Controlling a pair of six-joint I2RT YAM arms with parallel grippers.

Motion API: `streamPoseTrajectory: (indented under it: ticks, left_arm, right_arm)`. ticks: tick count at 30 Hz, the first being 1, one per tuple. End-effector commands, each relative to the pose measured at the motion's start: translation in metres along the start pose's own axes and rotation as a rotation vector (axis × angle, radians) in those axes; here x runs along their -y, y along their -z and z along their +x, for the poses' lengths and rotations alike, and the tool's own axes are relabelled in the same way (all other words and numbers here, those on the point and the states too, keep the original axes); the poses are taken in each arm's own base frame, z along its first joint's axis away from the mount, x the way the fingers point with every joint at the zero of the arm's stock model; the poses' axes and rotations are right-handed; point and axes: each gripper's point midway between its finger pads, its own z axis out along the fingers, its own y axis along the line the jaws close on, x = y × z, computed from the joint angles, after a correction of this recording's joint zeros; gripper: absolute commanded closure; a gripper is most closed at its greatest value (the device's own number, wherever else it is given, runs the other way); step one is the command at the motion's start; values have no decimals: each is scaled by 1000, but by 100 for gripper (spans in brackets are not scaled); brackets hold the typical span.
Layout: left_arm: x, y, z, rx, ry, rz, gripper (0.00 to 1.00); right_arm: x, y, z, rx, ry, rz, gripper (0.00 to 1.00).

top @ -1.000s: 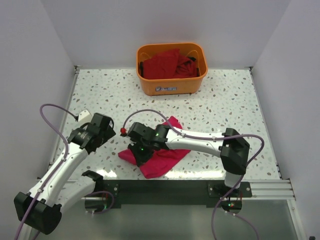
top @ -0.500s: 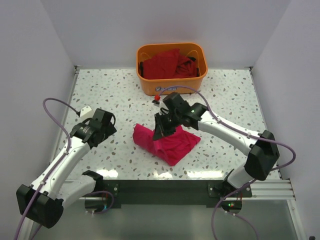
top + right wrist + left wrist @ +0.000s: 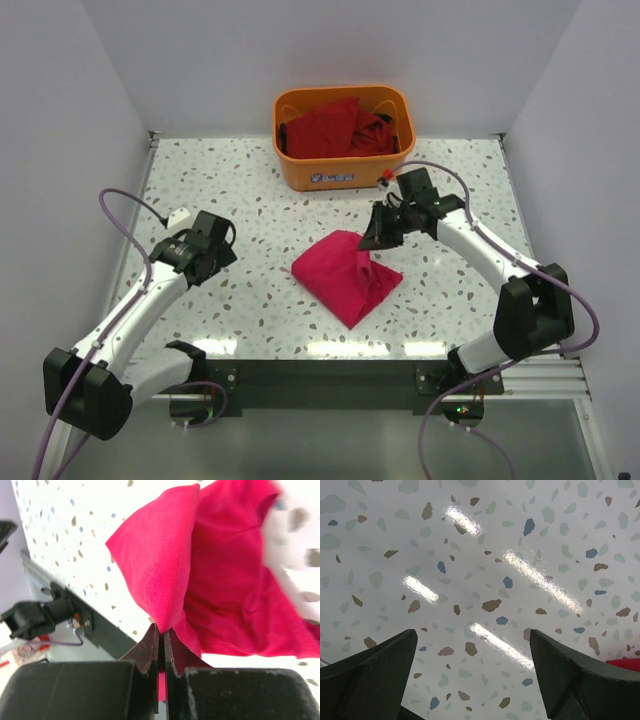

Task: Fold and stack the t-shirts
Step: Fold the tshirt

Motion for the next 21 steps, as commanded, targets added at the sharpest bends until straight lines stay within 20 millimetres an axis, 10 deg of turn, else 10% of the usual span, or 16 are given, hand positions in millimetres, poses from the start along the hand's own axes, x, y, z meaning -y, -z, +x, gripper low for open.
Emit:
streamPoseTrajectory:
  ticks: [1, 5, 14, 21]
  left_arm:
    - [9, -2, -11, 29, 18, 23, 0]
    - [8, -5, -9, 22, 9, 17, 0]
    - [14, -10, -4, -1, -10, 37, 0]
    - [19, -9, -5, -1, -2, 65, 0]
  right_arm:
    - [16, 3, -7, 21, 1, -37, 100]
    - [56, -3, -12, 18, -52, 16, 100]
    - [145, 11, -35, 11, -74, 415, 51]
    - [115, 66, -47, 172, -2, 464, 1]
